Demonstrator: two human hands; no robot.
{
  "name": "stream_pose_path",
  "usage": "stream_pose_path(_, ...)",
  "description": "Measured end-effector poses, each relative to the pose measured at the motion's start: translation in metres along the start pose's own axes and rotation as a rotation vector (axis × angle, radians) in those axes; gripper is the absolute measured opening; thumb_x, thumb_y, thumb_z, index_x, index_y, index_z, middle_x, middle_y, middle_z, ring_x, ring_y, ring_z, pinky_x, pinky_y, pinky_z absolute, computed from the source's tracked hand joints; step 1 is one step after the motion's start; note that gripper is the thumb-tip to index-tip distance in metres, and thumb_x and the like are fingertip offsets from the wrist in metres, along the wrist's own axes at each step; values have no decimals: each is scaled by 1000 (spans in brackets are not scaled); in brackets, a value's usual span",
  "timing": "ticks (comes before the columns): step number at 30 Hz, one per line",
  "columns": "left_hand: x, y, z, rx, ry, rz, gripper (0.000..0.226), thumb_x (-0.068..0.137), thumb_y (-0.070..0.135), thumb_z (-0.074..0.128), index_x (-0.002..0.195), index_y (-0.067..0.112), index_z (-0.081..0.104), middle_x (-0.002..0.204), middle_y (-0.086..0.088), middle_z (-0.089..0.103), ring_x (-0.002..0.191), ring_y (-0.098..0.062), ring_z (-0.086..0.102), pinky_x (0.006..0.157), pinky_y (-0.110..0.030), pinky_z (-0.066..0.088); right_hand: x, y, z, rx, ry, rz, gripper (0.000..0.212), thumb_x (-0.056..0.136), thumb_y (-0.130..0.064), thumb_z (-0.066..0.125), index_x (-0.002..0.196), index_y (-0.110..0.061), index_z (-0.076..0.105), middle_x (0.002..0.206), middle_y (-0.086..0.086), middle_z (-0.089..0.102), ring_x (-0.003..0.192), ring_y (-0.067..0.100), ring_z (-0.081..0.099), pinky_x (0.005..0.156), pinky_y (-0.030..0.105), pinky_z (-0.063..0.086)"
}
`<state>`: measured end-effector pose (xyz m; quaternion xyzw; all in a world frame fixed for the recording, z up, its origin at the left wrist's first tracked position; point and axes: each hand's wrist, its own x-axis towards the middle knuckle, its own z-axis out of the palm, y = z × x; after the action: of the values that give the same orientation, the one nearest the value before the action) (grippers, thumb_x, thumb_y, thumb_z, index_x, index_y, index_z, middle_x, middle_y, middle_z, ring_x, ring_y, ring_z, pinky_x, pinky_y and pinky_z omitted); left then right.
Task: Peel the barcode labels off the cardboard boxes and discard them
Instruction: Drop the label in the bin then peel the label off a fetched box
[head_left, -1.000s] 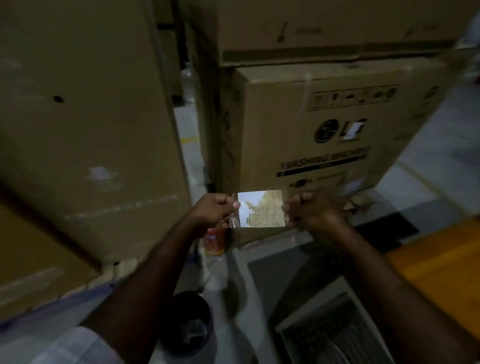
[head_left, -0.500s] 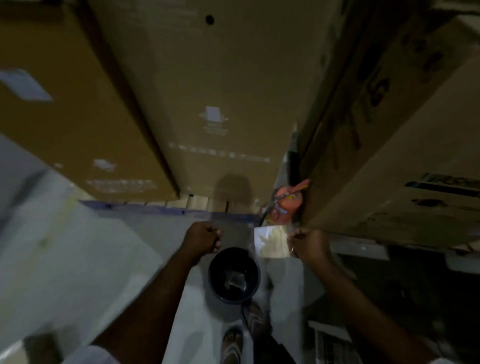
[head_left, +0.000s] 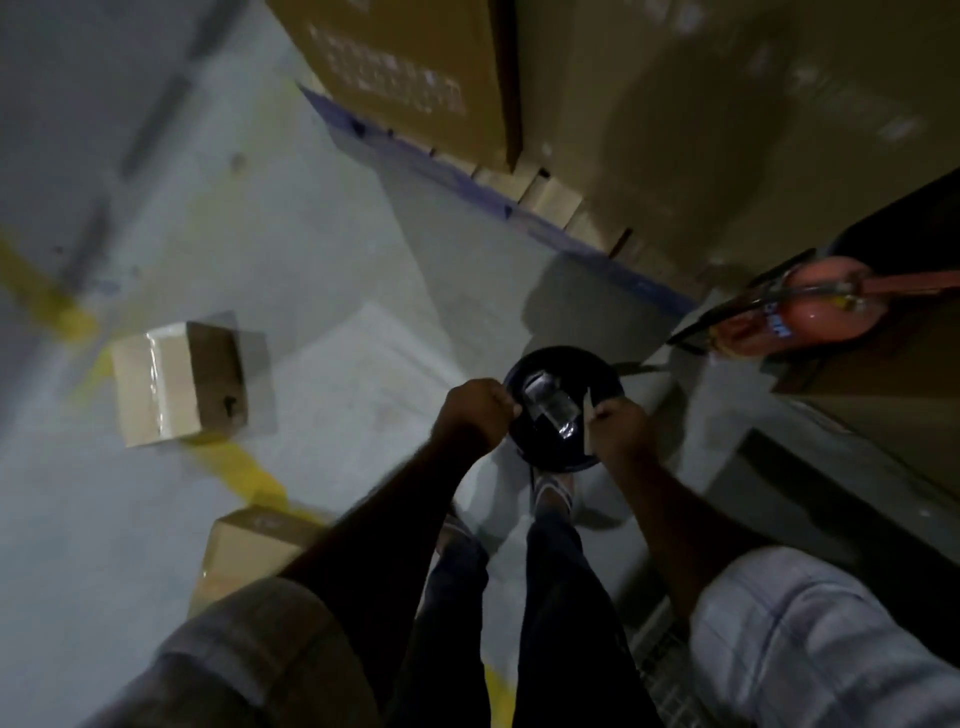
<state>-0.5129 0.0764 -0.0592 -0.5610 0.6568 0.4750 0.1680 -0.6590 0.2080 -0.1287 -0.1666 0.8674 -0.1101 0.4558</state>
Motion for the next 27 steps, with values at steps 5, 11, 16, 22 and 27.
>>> stream_pose_path(5,11,-16,33,6,-10,6,22,90,22,69,90,0,72,91,-18,74,90,-32,70,87,-37,52,26,9,26,-214,-14,-89,24,94,-13,51,110,-7,68,115,15,67,110,33,60,85,29,46)
stream_pose_path(11,10,-36,43,11,-73,-115,24,93,29,64,96,7,71,99,-14,74,99,-29,68,93,-38,51,23,6,35,-225,102,-242,27,88,6,45,91,2,71,94,16,69,91,31,69,70,27,50)
stream_pose_path(16,1,-45,33,-37,-37,-132,22,92,26,66,96,5,72,96,-15,74,96,-30,68,91,-37,52,3,-2,45,-272,-114,-150,19,91,-11,57,106,-7,67,111,15,68,108,33,62,81,29,46)
stream_pose_path(22,-26,-70,-7,-157,4,-192,22,94,25,63,106,9,71,108,-12,73,103,-28,68,90,-34,55,-39,-63,73,-406,-198,-428,20,97,-13,49,110,-8,63,113,15,66,108,31,60,84,29,41)
stream_pose_path(27,-73,-139,-54,-275,131,-193,19,92,17,57,97,8,73,105,-10,73,100,-27,68,85,-33,54,-88,-127,133,-565,-375,-675,18,95,-19,55,104,-14,70,106,8,71,99,30,63,70,24,33)
